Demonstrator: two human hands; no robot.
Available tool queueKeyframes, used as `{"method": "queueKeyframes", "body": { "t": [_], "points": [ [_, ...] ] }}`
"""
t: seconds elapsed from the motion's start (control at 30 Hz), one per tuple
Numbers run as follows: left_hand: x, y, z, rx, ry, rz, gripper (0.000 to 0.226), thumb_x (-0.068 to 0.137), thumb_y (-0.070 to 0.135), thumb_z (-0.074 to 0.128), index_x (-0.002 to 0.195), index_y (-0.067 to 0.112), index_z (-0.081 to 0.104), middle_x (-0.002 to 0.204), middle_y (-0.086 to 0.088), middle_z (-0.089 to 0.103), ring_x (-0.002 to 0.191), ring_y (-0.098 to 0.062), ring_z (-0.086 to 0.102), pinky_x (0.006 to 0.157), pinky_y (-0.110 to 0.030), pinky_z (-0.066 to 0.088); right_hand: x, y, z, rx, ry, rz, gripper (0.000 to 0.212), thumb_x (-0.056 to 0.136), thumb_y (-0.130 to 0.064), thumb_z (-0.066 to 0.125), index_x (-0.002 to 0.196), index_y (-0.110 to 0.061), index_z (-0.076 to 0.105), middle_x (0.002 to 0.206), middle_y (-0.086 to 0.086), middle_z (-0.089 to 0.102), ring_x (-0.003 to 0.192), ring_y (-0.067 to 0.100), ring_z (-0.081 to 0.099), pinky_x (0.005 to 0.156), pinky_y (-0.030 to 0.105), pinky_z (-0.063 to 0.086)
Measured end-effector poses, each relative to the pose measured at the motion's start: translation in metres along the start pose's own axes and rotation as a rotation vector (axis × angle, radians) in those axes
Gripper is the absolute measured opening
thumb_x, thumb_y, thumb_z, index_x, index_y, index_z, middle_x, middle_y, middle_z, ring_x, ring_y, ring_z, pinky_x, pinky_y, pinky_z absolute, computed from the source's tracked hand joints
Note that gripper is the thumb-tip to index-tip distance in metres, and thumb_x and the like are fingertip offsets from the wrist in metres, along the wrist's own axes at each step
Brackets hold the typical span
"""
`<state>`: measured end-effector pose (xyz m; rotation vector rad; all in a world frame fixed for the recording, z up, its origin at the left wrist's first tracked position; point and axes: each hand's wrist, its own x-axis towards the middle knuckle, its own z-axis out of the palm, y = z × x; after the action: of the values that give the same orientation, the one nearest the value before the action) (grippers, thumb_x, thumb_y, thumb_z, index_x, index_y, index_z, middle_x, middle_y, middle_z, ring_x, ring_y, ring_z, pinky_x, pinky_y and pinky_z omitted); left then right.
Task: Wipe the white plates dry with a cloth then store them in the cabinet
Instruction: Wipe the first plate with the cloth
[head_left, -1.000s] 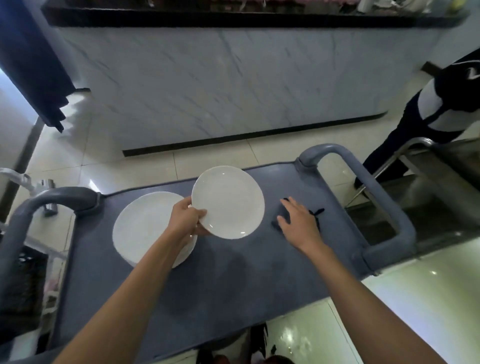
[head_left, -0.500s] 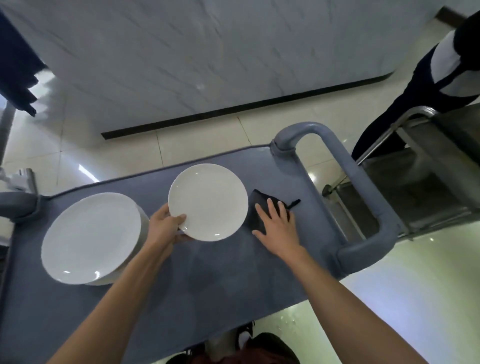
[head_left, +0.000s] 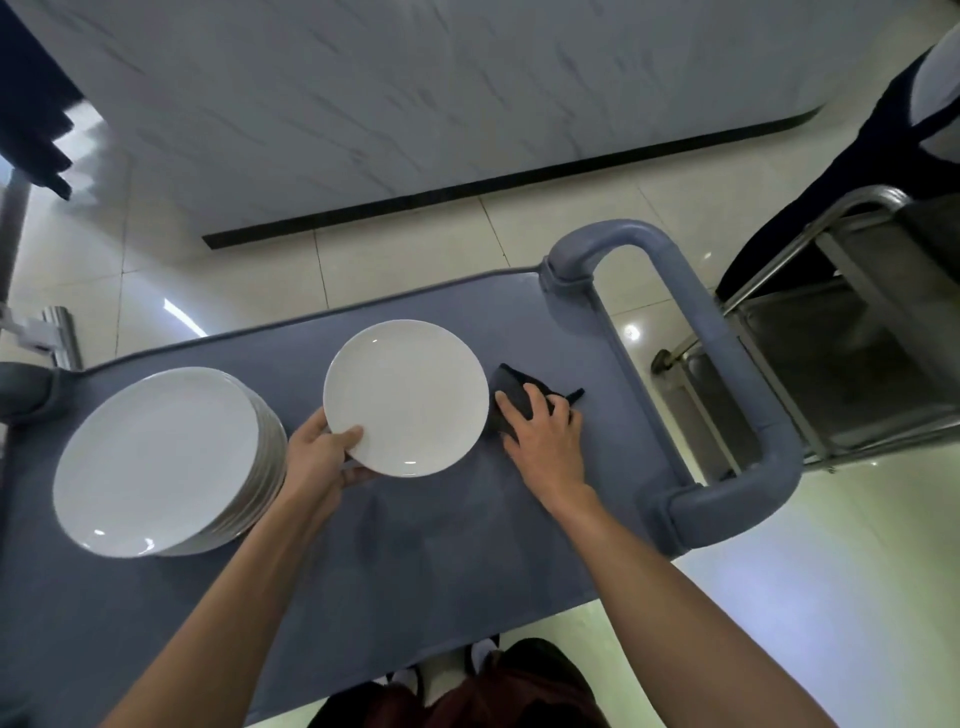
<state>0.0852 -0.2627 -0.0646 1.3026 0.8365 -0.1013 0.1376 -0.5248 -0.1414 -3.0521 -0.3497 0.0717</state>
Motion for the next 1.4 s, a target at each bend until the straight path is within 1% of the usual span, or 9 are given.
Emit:
{"method": "queueKeyframes", "body": {
  "t": [0.1, 0.3, 0.4, 0.57, 0.7, 0.8, 1.0, 1.23, 1.4],
  "points": [
    [-0.001, 0.003, -0.001, -0.007, -0.018, 0.002, 0.038, 0.095, -0.005, 0.053, 0.127, 0.014, 0.063, 0.116, -0.009, 0.068, 0.091, -0.033, 0.069, 0.067, -0.054, 0.062, -0.001, 0.002, 0.002, 0.111, 0.098, 0.04, 0.053, 0.086, -0.029, 0.074, 0.136, -0.03, 0.058, 0.136, 0.007, 0.055, 0.104, 0.033, 0.052, 0.081, 0.048, 0.045],
    [0.0, 0.009, -0.011, -0.022, -0.033, -0.001, 0.039, 0.096, -0.006, 0.053, 0.127, 0.016, 0.062, 0.114, -0.01, 0.068, 0.093, -0.036, 0.068, 0.077, -0.065, 0.058, 0.008, -0.004, -0.015, 0.713, 0.212, 0.354, 0.041, 0.1, -0.031, 0.056, 0.14, -0.024, 0.056, 0.133, -0.003, 0.06, 0.116, 0.023, 0.051, 0.098, 0.045, 0.048],
    [0.002, 0.011, -0.013, -0.014, -0.058, 0.005, 0.04, 0.095, -0.008, 0.053, 0.127, 0.014, 0.063, 0.114, -0.012, 0.069, 0.093, -0.036, 0.069, 0.075, -0.062, 0.059, 0.007, -0.013, -0.037, 0.841, 0.288, 0.352, 0.039, 0.101, -0.033, 0.052, 0.139, -0.024, 0.055, 0.127, -0.007, 0.06, 0.118, 0.017, 0.049, 0.099, 0.041, 0.048],
    [-0.004, 0.012, -0.007, 0.007, -0.124, 0.012, 0.041, 0.093, -0.01, 0.054, 0.122, 0.017, 0.065, 0.113, -0.013, 0.07, 0.095, -0.038, 0.068, 0.071, -0.055, 0.061, 0.003, -0.047, -0.063, 0.76, 0.354, 0.143, 0.041, 0.102, -0.031, 0.054, 0.143, -0.026, 0.053, 0.138, -0.009, 0.054, 0.119, 0.014, 0.043, 0.098, 0.029, 0.043],
    [-0.014, 0.015, -0.001, 0.003, -0.177, 0.009, 0.041, 0.093, -0.01, 0.055, 0.126, 0.013, 0.065, 0.112, -0.012, 0.071, 0.096, -0.037, 0.07, 0.066, -0.048, 0.062, 0.008, -0.077, -0.063, 0.573, 0.385, -0.049, 0.04, 0.099, -0.035, 0.051, 0.137, -0.025, 0.06, 0.136, -0.001, 0.057, 0.112, 0.027, 0.049, 0.095, 0.044, 0.045],
    [-0.02, 0.018, 0.0, 0.002, -0.235, 0.022, 0.041, 0.092, -0.01, 0.056, 0.124, 0.014, 0.068, 0.112, -0.012, 0.073, 0.095, -0.036, 0.072, 0.064, -0.042, 0.061, 0.008, -0.097, -0.058, 0.429, 0.374, -0.084, 0.041, 0.094, -0.038, 0.05, 0.131, -0.029, 0.065, 0.135, 0.001, 0.06, 0.118, 0.026, 0.05, 0.092, 0.046, 0.045],
    [-0.023, 0.023, -0.003, -0.006, -0.242, 0.029, 0.04, 0.091, -0.011, 0.056, 0.121, 0.012, 0.069, 0.11, -0.016, 0.074, 0.093, -0.034, 0.074, 0.062, -0.044, 0.06, 0.007, -0.109, -0.046, 0.352, 0.325, -0.205, 0.045, 0.098, -0.037, 0.044, 0.139, -0.025, 0.058, 0.152, 0.006, 0.047, 0.145, 0.026, 0.036, 0.117, 0.053, 0.02],
    [-0.024, 0.024, -0.012, -0.006, -0.317, 0.023, 0.044, 0.089, -0.014, 0.057, 0.121, 0.013, 0.069, 0.11, -0.016, 0.074, 0.097, -0.036, 0.073, 0.065, -0.043, 0.059, 0.01, -0.123, -0.054, 0.358, 0.306, -0.37, 0.046, 0.102, -0.032, 0.039, 0.145, -0.02, 0.051, 0.157, 0.008, 0.04, 0.146, 0.027, 0.034, 0.118, 0.051, 0.019],
    [-0.027, 0.025, -0.015, 0.001, -0.371, 0.021, 0.037, 0.087, -0.015, 0.059, 0.115, 0.006, 0.068, 0.107, -0.019, 0.073, 0.096, -0.037, 0.073, 0.066, -0.047, 0.06, 0.022, -0.134, -0.072, 0.305, 0.265, -0.437, 0.05, 0.105, -0.032, 0.033, 0.153, -0.021, 0.036, 0.163, 0.008, 0.027, 0.151, 0.026, 0.022, 0.121, 0.05, 0.014]
  ]
}}
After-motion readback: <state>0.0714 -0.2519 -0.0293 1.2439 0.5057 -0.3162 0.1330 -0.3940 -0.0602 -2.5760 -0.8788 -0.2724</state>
